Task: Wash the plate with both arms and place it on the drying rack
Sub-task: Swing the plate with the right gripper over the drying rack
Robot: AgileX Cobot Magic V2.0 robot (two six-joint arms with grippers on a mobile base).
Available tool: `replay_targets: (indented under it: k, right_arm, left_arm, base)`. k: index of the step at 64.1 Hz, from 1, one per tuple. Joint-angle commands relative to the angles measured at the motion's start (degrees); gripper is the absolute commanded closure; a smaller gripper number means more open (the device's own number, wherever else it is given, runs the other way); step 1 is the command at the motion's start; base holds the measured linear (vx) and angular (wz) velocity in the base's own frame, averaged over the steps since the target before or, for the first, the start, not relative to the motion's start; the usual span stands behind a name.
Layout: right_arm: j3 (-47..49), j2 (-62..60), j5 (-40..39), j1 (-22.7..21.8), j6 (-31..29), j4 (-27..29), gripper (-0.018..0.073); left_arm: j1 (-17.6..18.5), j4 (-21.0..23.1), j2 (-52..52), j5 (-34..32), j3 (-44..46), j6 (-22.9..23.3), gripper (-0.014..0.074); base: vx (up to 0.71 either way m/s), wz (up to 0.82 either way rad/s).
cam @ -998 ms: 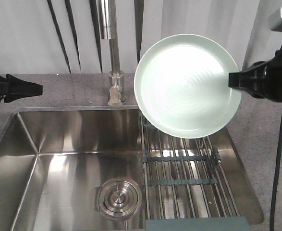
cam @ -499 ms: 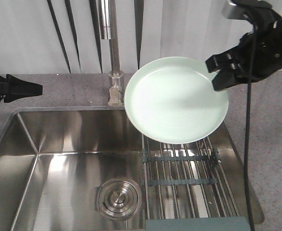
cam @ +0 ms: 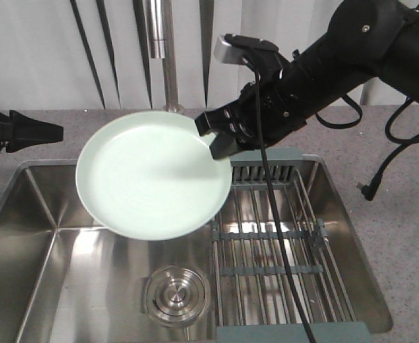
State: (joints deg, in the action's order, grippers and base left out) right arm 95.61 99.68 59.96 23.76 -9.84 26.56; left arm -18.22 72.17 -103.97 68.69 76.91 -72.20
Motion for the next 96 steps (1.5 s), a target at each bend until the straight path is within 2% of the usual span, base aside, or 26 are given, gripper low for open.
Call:
replay_targets:
  k: [1, 7, 14, 19, 26, 37, 49, 59, 67, 79, 88, 96]
  right_arm:
    - [1.88, -2.54, -10.6, -0.2, 0.79, 2.0, 0.0568]
    - [1.88, -2.54, -15.6, -0.35, 2.37, -1.55, 0.0568]
    - [1.88, -2.54, -17.19, -2.05, 7.03, -8.09, 0.0568]
    - [1.88, -2.54, -15.64, -4.51, 10.48, -13.24, 0.0568]
    - [1.88, -2.54, -10.33, -7.61, 11.39, -16.24, 0.0568]
    - [1.88, -2.54, -1.79, -8.11, 8.14, -15.43, 0.0568]
    - [1.88, -2.54, 4.76, -4.36, 3.62, -8.76, 0.0568]
    - [1.88, -2.47, 0.42, -0.2, 2.99, -5.1, 0.0568]
    - [2.31, -1.79, -6.9, -0.26, 2.76, -0.69, 0.0568]
    - [2.84, -1.71, -14.49, -2.32, 3.21, -2.99, 0.0568]
    - [3.23, -1.71, -13.47, -5.69, 6.76, -8.11, 0.0568]
    - [3.23, -1.71, -9.37, -8.61, 8.44, -11.82, 0.0568]
  left_arm:
    - [-0.02, 4.48, 3.0, 2.83, 1.34, -0.17, 0.0062]
    - [-0.02, 4.48, 3.0, 2.83, 1.34, -0.17, 0.0062]
    - [-0.02, 4.48, 3.0, 2.83, 1.34, -0.17, 0.0062]
    - [-0.02, 4.48, 3.0, 2.83, 1.34, -0.17, 0.0062]
    - [-0.02, 4.48, 3.0, 2.83, 1.34, -0.17, 0.0062]
    - [-0.02, 4.48, 3.0, 2.83, 1.34, -0.17, 0.0062]
    - [-0.02, 4.49, 3.0, 2.83, 1.34, -0.17, 0.0062]
    - [-0.02, 4.49, 3.0, 2.83, 1.34, -0.17, 0.0062]
    - [-0.02, 4.49, 3.0, 2.83, 1.34, -0.17, 0.0062]
    - [-0.02, 4.49, 3.0, 2.83, 1.34, -0.17, 0.0062]
    - [-0.02, 4.49, 3.0, 2.83, 1.34, -0.17, 0.0062]
    - [-0.02, 4.49, 3.0, 2.83, 1.34, -0.17, 0.0062]
  base:
    - [0.0, 0.0]
    - [0.0, 0.0]
    - [0.0, 0.0]
    - [0.0, 0.0]
    - [0.0, 0.0]
    - [0.0, 0.0]
    - [0.0, 0.0]
    - [0.0, 0.0]
    - [0.0, 0.0]
    - [0.0, 0.0]
    - [0.0, 0.0]
    - [0.0, 0.0]
